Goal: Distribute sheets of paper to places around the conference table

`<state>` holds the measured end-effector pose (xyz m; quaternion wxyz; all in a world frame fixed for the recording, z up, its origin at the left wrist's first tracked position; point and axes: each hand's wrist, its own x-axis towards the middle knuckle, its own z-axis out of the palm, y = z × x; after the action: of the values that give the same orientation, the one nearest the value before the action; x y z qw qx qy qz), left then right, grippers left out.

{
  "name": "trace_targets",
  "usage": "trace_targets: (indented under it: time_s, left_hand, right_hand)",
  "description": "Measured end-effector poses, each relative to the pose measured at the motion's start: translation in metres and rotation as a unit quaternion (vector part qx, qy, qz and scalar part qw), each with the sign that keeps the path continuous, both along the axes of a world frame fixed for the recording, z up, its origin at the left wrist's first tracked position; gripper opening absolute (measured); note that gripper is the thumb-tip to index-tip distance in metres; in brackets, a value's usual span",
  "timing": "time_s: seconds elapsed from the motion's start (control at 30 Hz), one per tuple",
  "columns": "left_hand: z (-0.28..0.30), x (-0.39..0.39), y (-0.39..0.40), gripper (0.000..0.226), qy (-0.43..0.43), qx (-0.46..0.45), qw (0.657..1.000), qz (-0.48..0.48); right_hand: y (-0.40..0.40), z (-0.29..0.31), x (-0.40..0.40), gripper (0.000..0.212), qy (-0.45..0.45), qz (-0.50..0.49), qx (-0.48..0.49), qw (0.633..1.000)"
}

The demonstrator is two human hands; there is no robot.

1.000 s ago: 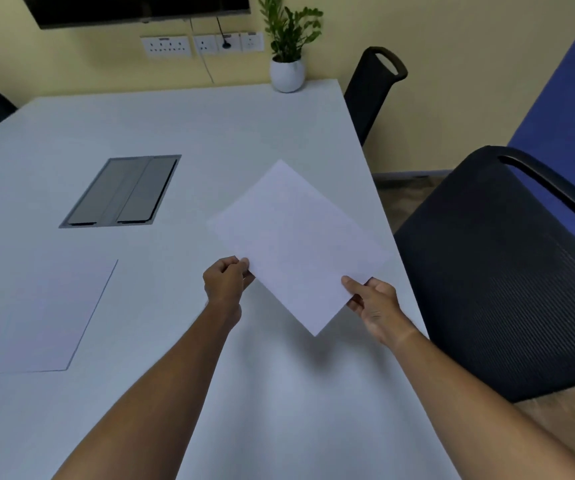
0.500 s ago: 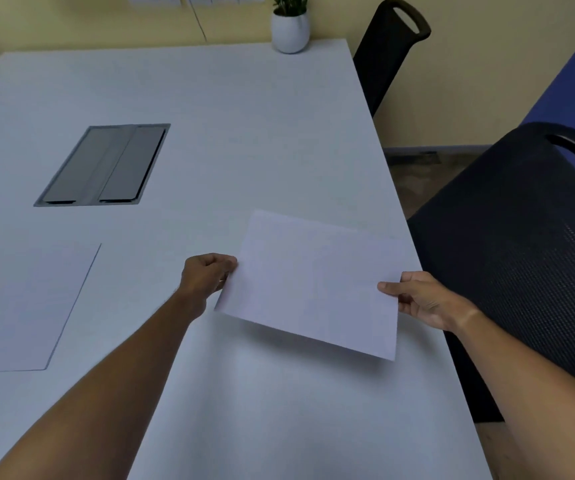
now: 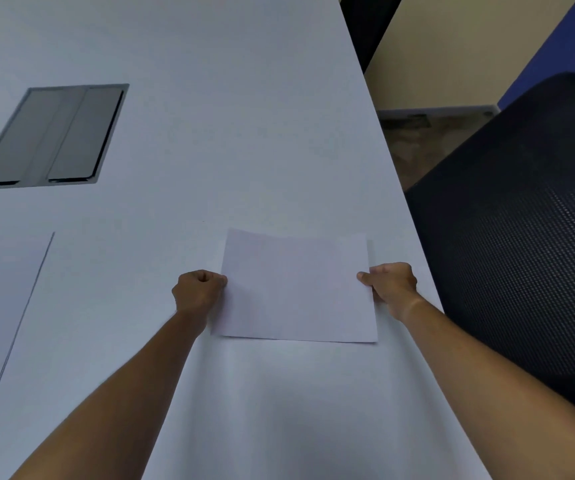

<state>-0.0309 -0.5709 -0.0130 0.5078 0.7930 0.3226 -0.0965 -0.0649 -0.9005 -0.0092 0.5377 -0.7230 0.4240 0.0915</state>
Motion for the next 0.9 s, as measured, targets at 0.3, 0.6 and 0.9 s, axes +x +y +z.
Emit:
trace_targets:
  time_s: [0.3,0.6,0.9]
  left_hand:
    - [-0.009,-0.003,0.004,0.009,0.026,0.063,0.998,-0.013]
    - [-0.006,-0.004,0.002,0.013,0.035,0.102,0.993,-0.038]
    - [-0.009,-0.004,0.001,0.011,0.034,0.12,0.991,-0.048]
  right_hand:
    - [0.015,-0.011,0.005,0.02,-0.007,0.022,-0.124,0.992]
    - [0.017,-0.008,0.004,0.024,0.002,0.017,-0.149,0.989]
    - [0.022,-0.007,0.003,0.026,0.003,0.026,-0.171,0.985]
